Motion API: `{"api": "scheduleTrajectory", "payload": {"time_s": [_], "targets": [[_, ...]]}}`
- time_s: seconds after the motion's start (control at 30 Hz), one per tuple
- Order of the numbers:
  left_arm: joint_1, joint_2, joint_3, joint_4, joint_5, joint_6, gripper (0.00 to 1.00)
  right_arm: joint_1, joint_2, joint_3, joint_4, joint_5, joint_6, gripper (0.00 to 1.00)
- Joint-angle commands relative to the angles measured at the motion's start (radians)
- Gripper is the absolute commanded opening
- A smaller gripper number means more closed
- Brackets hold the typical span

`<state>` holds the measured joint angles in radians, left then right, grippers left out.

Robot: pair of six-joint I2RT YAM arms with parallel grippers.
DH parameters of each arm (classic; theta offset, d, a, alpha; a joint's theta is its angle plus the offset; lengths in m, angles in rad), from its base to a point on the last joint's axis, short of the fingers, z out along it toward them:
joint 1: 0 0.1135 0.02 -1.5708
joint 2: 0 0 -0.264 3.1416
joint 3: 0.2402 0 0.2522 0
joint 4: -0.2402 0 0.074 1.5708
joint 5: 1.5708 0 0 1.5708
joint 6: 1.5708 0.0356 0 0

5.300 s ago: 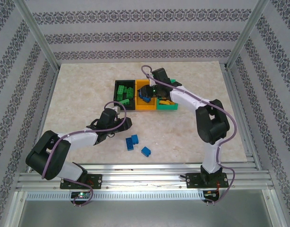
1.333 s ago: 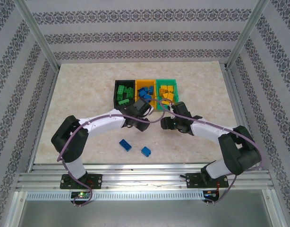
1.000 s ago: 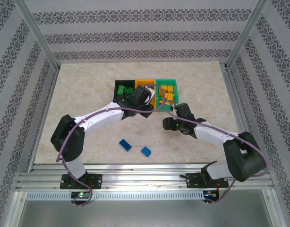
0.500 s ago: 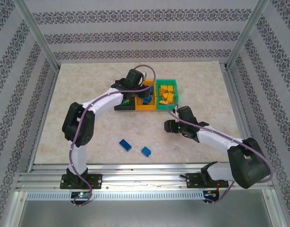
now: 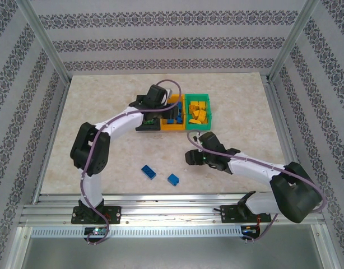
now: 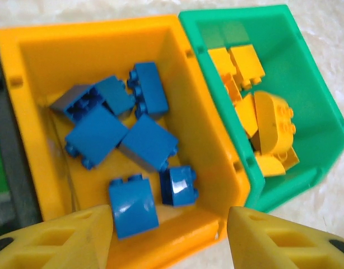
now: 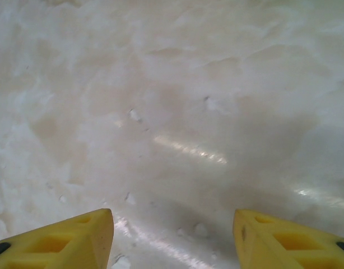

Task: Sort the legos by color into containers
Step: Place the lego in the container, then pick up the lego from the bottom-center of the table.

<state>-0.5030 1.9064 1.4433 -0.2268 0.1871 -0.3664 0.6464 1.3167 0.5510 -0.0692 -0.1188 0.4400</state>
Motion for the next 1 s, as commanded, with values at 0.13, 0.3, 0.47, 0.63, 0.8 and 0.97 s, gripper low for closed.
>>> {"api": "scheduleTrajectory", "payload": {"time_s": [0.13,0.3,0.47,0.63,0.8,0.97], "targets": [[-0.003,-0.203,-0.243,0.148,0.03,-0.042,0.55,0.136,0.024,0.048,-0.019,0.031,0.024,0.59],[-0.003,-0.304,-0.417,0.241,-0.008,-0.063,0.55,0.194,0.029,0.06,-0.034,0.033,0.035,0.59],[-0.003,-0.365,-0.545,0.295,-0.029,-0.109,0.55,0.236,0.03,0.075,-0.058,0.015,0.023,0.59],[-0.003,-0.386,-0.621,0.322,-0.04,-0.15,0.55,0.275,0.039,0.104,-0.102,0.013,-0.031,0.59],[-0.003,-0.393,-0.654,0.339,-0.039,-0.169,0.55,0.335,0.064,0.138,-0.14,0.036,-0.074,0.6],[-0.004,-0.382,-0.638,0.319,-0.007,-0.152,0.55,0.399,0.109,0.167,-0.158,0.067,-0.094,0.6]]}}
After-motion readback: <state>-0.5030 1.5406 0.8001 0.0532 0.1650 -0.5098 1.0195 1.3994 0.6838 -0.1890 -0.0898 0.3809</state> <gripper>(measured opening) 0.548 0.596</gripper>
